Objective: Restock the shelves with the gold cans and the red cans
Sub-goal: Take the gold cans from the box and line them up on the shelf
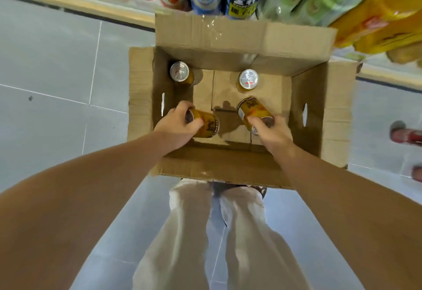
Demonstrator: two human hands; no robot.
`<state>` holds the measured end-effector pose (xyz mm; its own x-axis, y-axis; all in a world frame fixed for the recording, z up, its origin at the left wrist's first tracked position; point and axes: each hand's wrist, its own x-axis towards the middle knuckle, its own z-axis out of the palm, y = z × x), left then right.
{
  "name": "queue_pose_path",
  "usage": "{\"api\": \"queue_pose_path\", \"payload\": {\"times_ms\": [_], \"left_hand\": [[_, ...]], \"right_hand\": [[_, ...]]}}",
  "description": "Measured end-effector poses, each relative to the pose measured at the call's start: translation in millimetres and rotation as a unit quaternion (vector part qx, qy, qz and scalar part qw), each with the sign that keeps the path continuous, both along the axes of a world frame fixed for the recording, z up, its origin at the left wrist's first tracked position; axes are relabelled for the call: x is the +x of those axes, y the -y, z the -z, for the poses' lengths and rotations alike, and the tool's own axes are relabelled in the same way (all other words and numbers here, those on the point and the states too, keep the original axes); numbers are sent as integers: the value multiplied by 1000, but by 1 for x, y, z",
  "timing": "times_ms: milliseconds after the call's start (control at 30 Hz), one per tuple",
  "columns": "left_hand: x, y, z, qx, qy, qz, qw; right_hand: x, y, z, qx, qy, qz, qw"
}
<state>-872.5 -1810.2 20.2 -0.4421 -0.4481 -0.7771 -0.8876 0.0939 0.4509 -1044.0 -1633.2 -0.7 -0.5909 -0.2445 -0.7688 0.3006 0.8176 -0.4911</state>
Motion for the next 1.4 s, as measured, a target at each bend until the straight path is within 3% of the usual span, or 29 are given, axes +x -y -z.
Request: {"api": "queue_pose_path", "payload": {"times_ms": [167,400,533,700,900,1133,1233,1400], "left_hand": [[-38,23,-142,-35,-46,-5,998],[-89,54,-359,-137,-168,40,975],[-115,63,-477,-170,-228,71,956],[-147,77,-613,-220,-327,166,904],[-173,83,-739,-311,-374,212,848],[-202,79,-826,-368,-477,237,762],[-213,78,-856,-425,-503,218,720],[-230,81,-896,-478,-544,124,679]], "right_hand": [[-20,8,-137,0,20,23,1000],[-41,29,-343,-171,5,87,981],[-48,35,-454,-235,-82,87,965],[-70,38,-578,-249,-230,-22,941],[-100,36,-698,-232,-414,-75,877],[-131,36,-809,-201,-557,-102,799],[-149,39,-850,-205,-612,-116,755],[-184,51,-905,-230,-687,-114,680]]}}
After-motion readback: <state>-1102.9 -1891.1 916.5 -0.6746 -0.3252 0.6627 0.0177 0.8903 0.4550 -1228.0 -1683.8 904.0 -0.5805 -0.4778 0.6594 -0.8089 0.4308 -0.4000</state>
